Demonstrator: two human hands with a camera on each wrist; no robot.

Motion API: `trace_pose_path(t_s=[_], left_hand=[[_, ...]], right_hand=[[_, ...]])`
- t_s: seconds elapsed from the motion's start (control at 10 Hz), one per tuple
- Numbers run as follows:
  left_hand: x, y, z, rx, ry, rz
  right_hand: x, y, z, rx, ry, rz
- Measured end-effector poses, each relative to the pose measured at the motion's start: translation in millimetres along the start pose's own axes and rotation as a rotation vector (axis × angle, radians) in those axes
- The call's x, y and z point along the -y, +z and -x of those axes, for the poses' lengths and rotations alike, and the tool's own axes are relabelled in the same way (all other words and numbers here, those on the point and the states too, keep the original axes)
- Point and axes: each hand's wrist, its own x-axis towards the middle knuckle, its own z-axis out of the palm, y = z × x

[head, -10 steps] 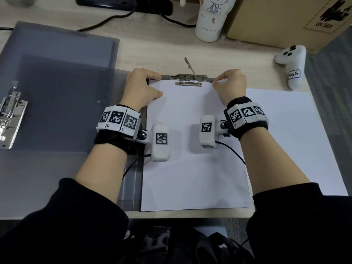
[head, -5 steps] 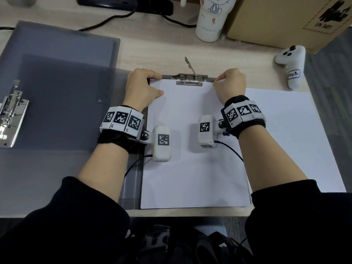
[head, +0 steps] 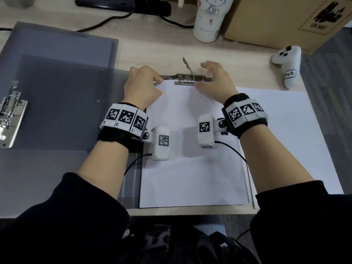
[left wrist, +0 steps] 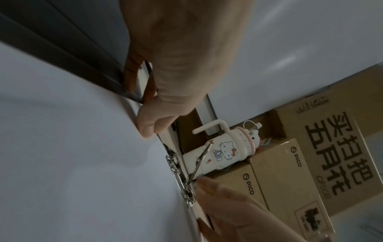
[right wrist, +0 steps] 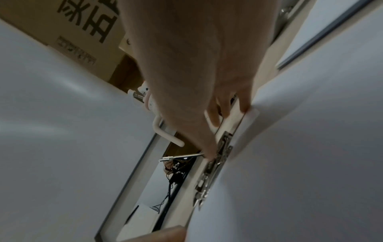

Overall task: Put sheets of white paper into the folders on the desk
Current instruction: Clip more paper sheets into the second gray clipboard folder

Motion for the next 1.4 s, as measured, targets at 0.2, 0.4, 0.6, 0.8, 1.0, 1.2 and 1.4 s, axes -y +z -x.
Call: trace_pose_path(t_s=[0.2, 0.4, 0.6, 0.8, 1.0, 1.2, 1.4], left_hand=[[-14, -4, -5, -0.002, -0.027, -0.121], [-37, -10, -17, -0.081, -0.058, 0.536], [-58, -1, -25, -0.188, 0.009, 0.566], [-51, 0, -32, -0.186, -0.026, 0.499], [-43, -5, -37, -0.155, -0.041, 0.139], [-35, 1, -38, -0.053, -0.074, 0.064], [-31, 6, -40, 0.032, -0.06, 0.03]], right_hand=[[-2, 18, 4, 0.28, -0.054, 0.224], [-4, 21, 1, 0.287, -0.057, 0.246], [-5, 21, 0, 0.293, -0.051, 0.263], [-6, 21, -1, 0.302, -0.054, 0.253], [-6, 21, 0, 0.307, -0.05, 0.247], [-5, 21, -1, 0.318, -0.035, 0.263], [-5, 21, -2, 0.321, -0.03, 0.261]])
